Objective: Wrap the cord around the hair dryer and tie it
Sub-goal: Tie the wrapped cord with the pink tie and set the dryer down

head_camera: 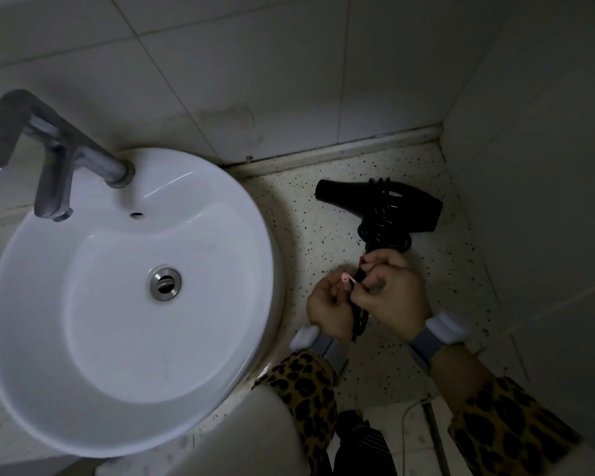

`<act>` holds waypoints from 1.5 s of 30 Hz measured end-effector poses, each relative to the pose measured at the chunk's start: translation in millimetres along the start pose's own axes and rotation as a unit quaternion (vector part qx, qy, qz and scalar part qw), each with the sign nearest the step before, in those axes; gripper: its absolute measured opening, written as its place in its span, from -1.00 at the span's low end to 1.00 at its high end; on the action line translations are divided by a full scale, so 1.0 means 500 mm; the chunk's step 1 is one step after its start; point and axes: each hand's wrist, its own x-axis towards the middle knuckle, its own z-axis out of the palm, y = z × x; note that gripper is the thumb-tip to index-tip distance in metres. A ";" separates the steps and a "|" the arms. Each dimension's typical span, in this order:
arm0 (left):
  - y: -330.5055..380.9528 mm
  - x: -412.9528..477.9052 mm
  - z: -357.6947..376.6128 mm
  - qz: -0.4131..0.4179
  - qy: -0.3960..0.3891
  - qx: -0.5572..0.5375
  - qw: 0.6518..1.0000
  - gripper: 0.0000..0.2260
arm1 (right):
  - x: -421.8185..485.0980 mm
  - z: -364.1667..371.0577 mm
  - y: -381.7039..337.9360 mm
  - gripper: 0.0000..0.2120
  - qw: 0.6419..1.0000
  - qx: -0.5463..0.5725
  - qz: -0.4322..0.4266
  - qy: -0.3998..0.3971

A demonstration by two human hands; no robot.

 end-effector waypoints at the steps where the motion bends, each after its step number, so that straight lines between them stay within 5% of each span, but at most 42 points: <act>1: -0.001 0.001 0.001 -0.001 0.009 -0.003 1.000 -0.85 | -0.001 0.001 0.000 -0.80 1.000 -0.008 -0.006 0.001; 45: -0.035 0.020 0.007 0.035 0.029 -0.061 0.997 -0.90 | 0.011 -0.004 -0.042 -0.74 0.994 -0.104 0.004 -0.036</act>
